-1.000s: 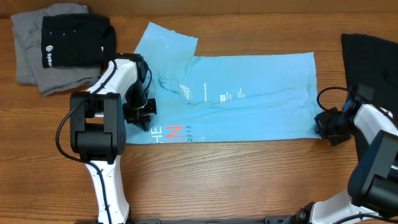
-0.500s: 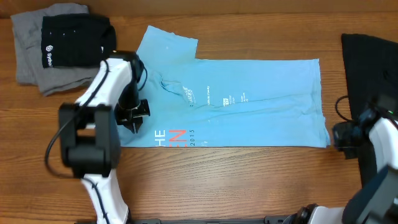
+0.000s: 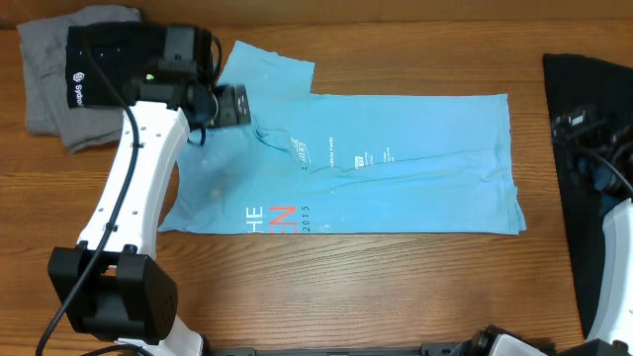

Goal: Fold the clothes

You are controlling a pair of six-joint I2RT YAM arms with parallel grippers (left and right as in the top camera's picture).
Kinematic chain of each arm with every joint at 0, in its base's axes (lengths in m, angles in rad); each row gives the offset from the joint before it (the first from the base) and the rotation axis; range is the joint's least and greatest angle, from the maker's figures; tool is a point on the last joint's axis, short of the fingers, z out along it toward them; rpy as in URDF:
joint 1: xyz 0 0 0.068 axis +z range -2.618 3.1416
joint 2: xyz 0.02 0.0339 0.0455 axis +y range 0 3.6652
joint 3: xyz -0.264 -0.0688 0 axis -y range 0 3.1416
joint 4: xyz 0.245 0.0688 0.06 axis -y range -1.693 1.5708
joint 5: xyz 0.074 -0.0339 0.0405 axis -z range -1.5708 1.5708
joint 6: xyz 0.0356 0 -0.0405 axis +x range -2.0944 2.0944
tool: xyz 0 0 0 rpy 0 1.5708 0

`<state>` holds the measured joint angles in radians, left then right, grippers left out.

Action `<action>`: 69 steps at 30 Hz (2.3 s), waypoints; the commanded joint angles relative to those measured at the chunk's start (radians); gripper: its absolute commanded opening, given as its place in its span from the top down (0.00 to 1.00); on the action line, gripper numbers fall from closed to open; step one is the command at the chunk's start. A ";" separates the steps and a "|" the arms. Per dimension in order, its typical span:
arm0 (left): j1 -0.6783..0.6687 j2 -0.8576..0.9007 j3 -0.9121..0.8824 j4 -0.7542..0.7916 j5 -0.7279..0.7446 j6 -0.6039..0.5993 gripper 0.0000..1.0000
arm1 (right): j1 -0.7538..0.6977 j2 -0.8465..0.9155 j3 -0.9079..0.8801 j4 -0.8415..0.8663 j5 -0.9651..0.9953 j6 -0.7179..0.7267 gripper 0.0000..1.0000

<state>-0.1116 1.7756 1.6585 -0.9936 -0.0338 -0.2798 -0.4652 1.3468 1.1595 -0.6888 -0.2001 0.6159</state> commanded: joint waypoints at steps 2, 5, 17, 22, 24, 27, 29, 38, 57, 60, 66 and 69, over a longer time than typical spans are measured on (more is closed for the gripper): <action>0.002 0.040 0.119 0.137 0.012 0.149 0.21 | 0.082 -0.011 0.056 0.086 -0.036 -0.046 0.00; 0.002 0.138 0.175 0.228 0.011 0.196 0.20 | 0.142 0.016 0.056 0.101 -0.020 -0.073 0.00; 0.007 0.536 0.526 0.271 0.019 0.378 0.11 | 0.257 0.239 0.056 0.089 0.001 -0.205 0.00; 0.030 0.627 0.530 0.363 -0.020 0.373 0.13 | 0.264 0.307 0.055 0.035 0.005 -0.224 0.00; 0.043 0.648 0.530 0.384 -0.018 0.343 0.14 | 0.264 0.314 0.055 0.024 0.017 -0.228 0.00; 0.061 0.680 0.530 0.421 -0.016 0.303 0.17 | 0.264 0.315 0.053 0.018 0.028 -0.230 0.00; 0.071 0.704 0.530 0.444 0.000 0.298 0.18 | 0.264 0.315 0.053 0.012 0.027 -0.232 0.00; 0.078 0.782 0.530 0.509 0.062 0.291 0.23 | 0.264 0.315 0.051 -0.012 0.095 -0.231 0.00; 0.078 0.854 0.529 0.545 0.106 0.291 0.51 | 0.264 0.315 0.051 -0.015 0.099 -0.231 0.00; 0.078 0.854 0.529 0.542 0.106 0.290 0.82 | 0.264 0.315 0.052 0.016 0.100 -0.285 0.00; 0.078 0.854 0.529 0.526 0.105 0.286 0.96 | 0.264 0.315 0.069 0.047 0.110 -0.325 0.00; 0.078 0.854 0.529 0.521 0.105 0.286 0.96 | 0.264 0.315 0.106 0.076 0.110 -0.325 0.00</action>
<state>-0.0265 2.5973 2.1666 -0.4595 0.0677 0.0101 -0.2020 1.6608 1.2026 -0.6380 -0.1001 0.3130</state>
